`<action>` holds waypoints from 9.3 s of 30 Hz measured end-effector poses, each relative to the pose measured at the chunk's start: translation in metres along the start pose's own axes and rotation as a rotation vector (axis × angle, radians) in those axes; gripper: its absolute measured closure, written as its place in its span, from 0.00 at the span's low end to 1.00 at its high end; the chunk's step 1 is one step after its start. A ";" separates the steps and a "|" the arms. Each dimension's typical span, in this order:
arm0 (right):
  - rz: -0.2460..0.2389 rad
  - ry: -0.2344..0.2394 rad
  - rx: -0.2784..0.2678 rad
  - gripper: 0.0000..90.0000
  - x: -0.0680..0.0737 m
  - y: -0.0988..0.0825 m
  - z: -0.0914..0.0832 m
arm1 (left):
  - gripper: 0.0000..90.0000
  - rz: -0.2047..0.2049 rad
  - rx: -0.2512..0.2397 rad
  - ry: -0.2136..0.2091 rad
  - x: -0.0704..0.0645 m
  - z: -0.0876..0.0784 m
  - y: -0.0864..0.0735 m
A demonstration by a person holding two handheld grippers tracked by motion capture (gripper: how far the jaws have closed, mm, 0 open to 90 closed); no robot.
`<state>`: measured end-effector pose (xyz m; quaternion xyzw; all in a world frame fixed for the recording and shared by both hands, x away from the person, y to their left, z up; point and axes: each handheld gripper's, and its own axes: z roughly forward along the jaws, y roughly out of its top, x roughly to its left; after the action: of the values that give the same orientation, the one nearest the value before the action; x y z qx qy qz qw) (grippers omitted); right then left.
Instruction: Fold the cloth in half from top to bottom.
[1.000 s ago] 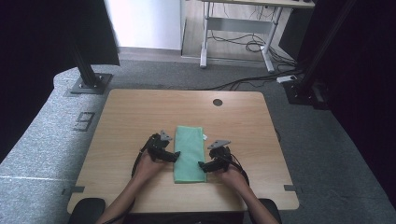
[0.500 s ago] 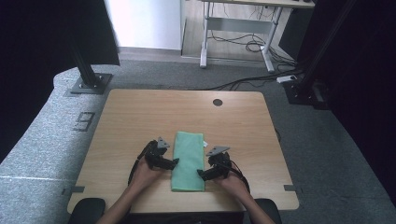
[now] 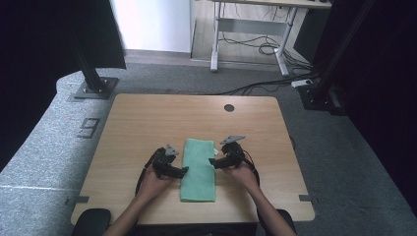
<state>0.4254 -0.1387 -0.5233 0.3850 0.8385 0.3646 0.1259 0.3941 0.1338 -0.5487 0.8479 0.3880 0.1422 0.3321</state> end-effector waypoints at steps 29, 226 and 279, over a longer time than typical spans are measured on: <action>-0.017 -0.020 0.040 0.48 -0.024 0.051 0.045 | 0.06 -0.002 -0.001 0.001 0.000 0.000 0.000; -0.162 0.084 0.029 0.30 0.079 -0.076 -0.043 | 0.14 0.161 0.050 -0.186 -0.037 -0.057 -0.036; -0.022 -0.074 0.012 0.17 0.016 -0.033 0.001 | 0.00 -0.010 0.005 -0.022 0.006 -0.002 -0.002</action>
<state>0.3966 -0.1412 -0.5462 0.3897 0.8397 0.3434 0.1586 0.3954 0.1401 -0.5490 0.8481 0.3890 0.1302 0.3352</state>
